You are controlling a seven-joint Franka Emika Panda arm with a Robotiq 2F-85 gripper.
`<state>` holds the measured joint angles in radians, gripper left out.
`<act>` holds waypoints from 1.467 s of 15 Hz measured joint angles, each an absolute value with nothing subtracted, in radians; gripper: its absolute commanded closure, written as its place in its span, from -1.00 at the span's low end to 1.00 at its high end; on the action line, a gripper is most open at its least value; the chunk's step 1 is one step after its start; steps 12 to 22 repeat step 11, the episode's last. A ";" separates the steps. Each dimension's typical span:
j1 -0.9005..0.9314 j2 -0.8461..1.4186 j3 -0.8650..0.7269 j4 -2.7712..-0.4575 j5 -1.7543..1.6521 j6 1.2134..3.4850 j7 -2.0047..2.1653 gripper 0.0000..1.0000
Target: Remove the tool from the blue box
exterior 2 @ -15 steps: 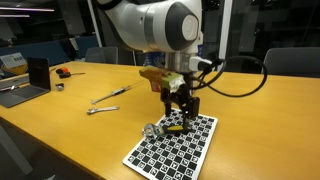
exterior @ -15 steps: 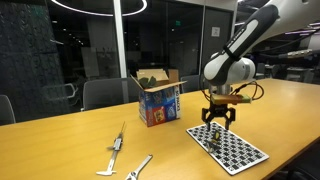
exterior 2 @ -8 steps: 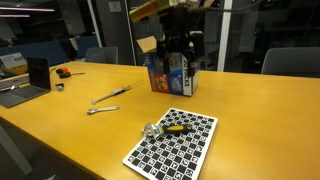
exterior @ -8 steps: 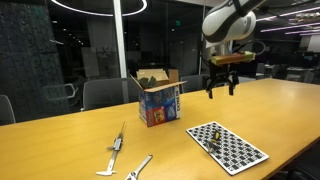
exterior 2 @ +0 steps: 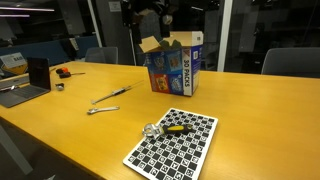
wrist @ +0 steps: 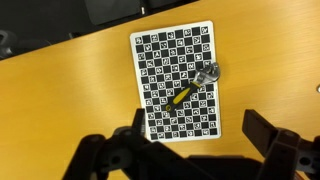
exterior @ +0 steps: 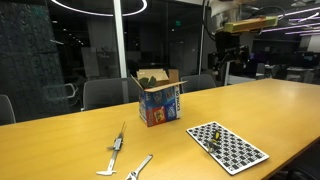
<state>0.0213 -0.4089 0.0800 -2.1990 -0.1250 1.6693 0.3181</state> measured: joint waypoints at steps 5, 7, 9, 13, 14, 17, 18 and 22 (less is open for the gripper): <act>0.023 -0.529 0.070 -2.333 -0.090 1.812 0.236 -1.00; 0.023 -0.567 0.065 -2.372 -0.081 1.831 0.211 -1.00; 0.023 -0.594 0.062 -2.396 -0.074 1.833 0.200 -1.00; 0.023 -0.605 0.062 -2.404 -0.072 1.834 0.197 -1.00; 0.023 -0.605 0.062 -2.404 -0.072 1.834 0.197 -1.00; 0.023 -0.605 0.062 -2.404 -0.072 1.834 0.197 -1.00; 0.023 -0.605 0.062 -2.404 -0.072 1.834 0.197 -1.00; 0.023 -0.605 0.062 -2.404 -0.072 1.834 0.197 -1.00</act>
